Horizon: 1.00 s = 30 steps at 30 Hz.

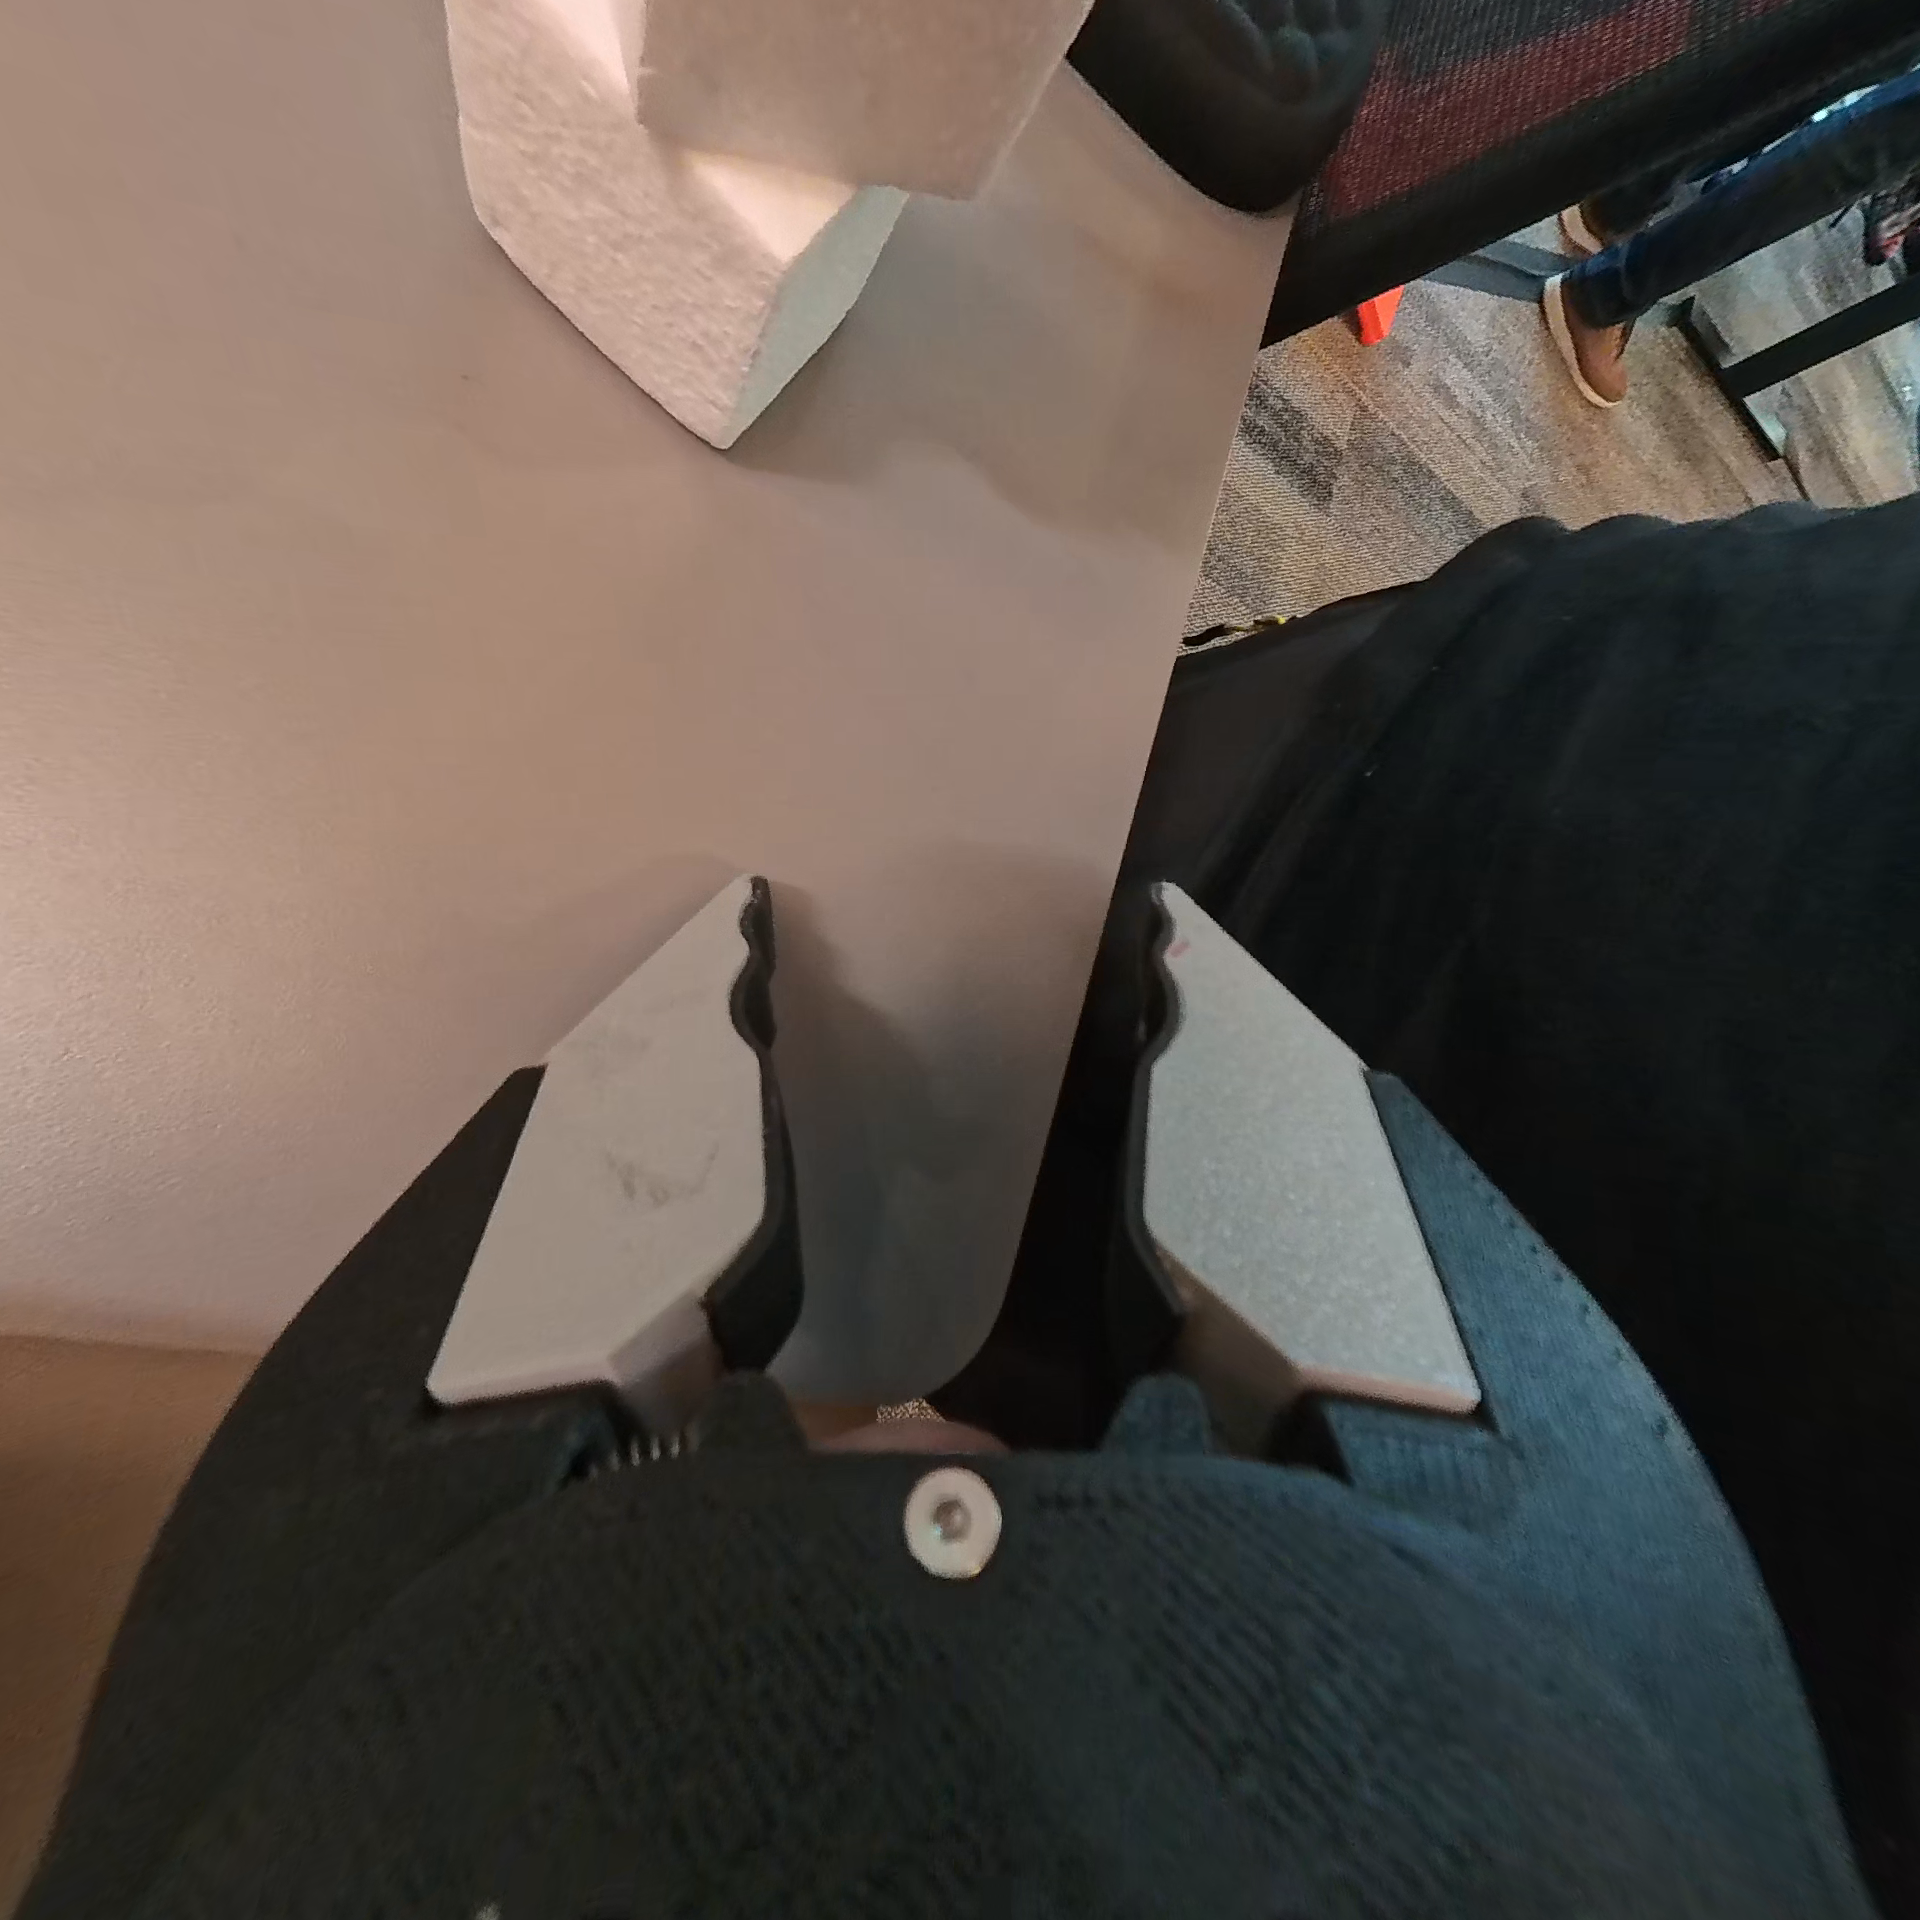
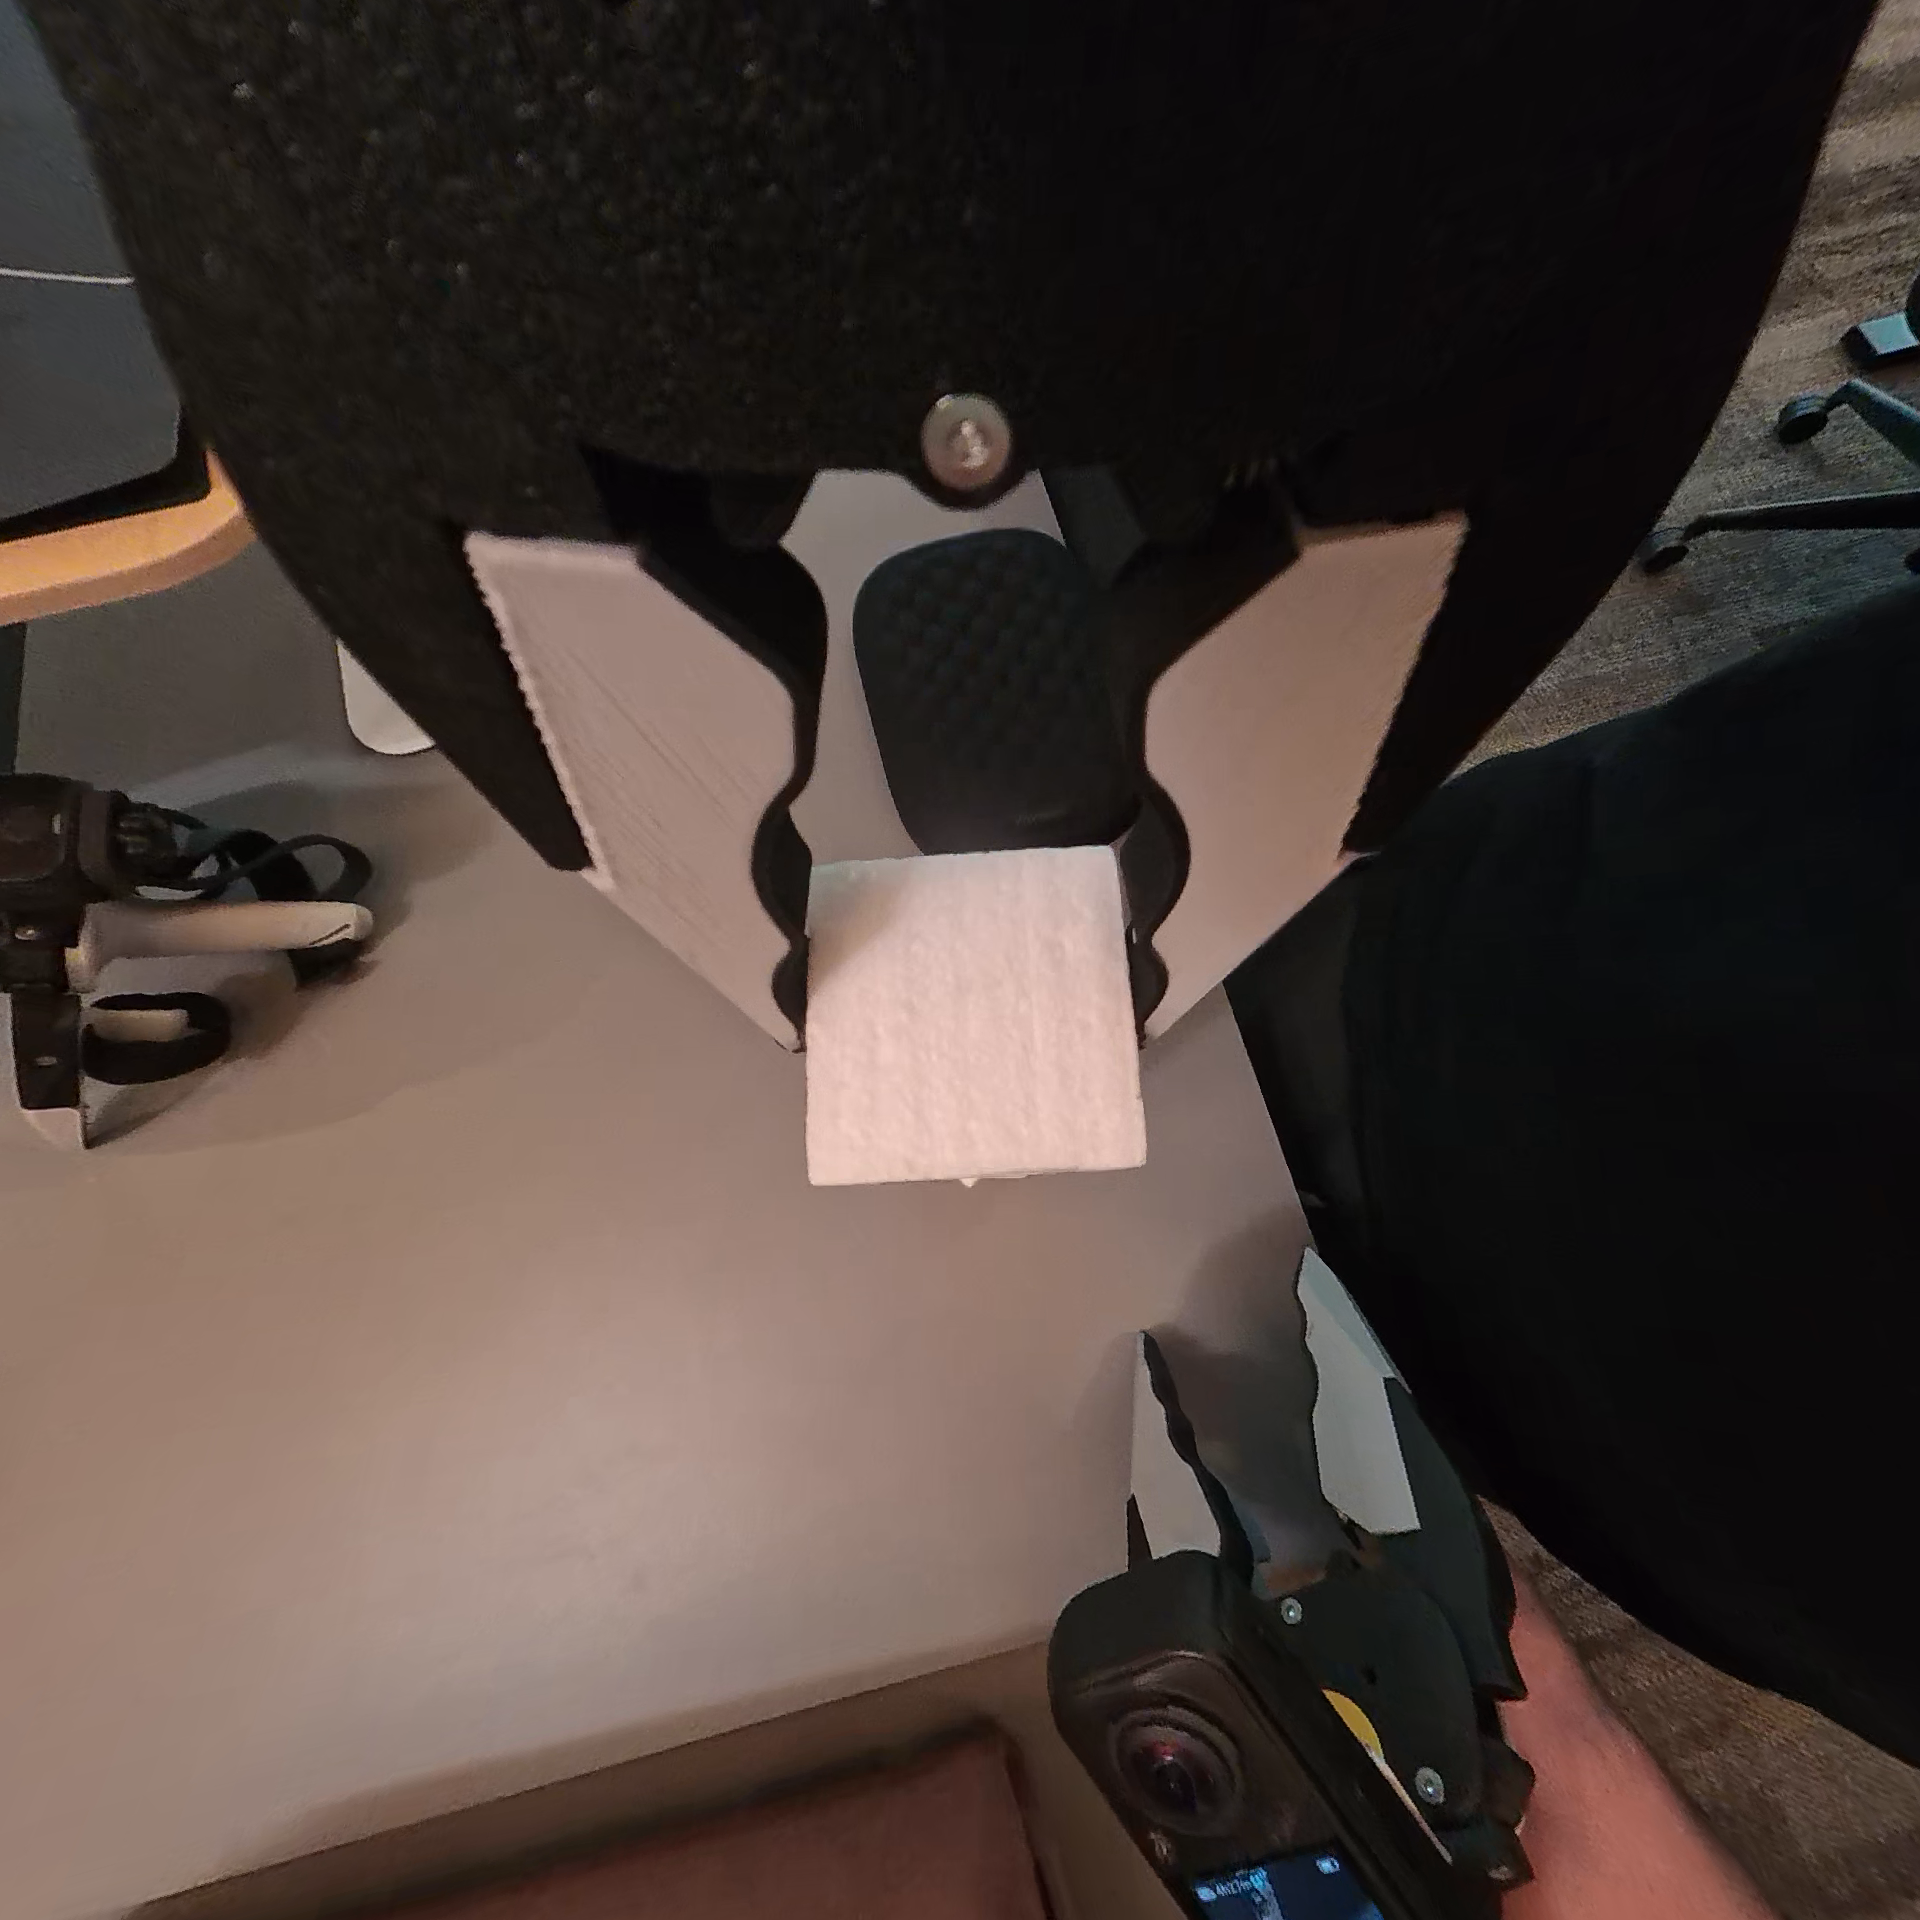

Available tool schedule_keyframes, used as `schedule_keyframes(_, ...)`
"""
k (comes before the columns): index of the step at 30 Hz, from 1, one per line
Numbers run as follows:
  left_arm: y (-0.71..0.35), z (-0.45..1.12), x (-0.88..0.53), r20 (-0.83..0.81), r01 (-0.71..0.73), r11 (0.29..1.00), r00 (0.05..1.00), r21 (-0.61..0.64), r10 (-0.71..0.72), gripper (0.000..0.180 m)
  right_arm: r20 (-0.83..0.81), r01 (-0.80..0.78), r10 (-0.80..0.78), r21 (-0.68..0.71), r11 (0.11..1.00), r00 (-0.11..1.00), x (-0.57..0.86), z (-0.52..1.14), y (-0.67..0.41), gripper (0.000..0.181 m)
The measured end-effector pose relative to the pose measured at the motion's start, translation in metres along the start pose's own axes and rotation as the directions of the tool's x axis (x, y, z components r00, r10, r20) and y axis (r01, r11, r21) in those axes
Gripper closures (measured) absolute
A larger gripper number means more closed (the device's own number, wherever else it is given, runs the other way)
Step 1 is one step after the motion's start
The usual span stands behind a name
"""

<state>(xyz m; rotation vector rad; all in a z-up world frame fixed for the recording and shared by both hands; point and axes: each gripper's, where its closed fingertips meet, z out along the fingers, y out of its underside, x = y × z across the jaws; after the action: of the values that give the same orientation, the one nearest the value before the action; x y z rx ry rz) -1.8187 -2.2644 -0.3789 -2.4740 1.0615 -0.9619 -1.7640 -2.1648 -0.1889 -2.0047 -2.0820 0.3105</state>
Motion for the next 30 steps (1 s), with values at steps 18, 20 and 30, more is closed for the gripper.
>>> schedule_keyframes(18, -0.037, 0.0, -0.009, 0.022, -0.058, 0.998, 0.998, 0.017, 0.058, 0.111, 0.145, -0.402, 0.381, 0.467, 0.788, 0.913, 0.002, -0.001, 0.049, 0.11)
schedule_keyframes(20, -0.043, 0.0, -0.009, 0.02, -0.072, 0.997, 0.997, 0.013, 0.072, 0.111, 0.154, -0.356, 0.321, 0.444, 0.822, 0.934, -0.004, 0.007, 0.037, 0.112)
schedule_keyframes(30, -0.052, -0.011, 0.0, 0.035, -0.078, 0.996, 0.996, 0.048, 0.077, 0.11, 0.069, -0.234, 0.224, 0.374, 0.897, 0.972, -0.001, 0.013, 0.011, 0.121)
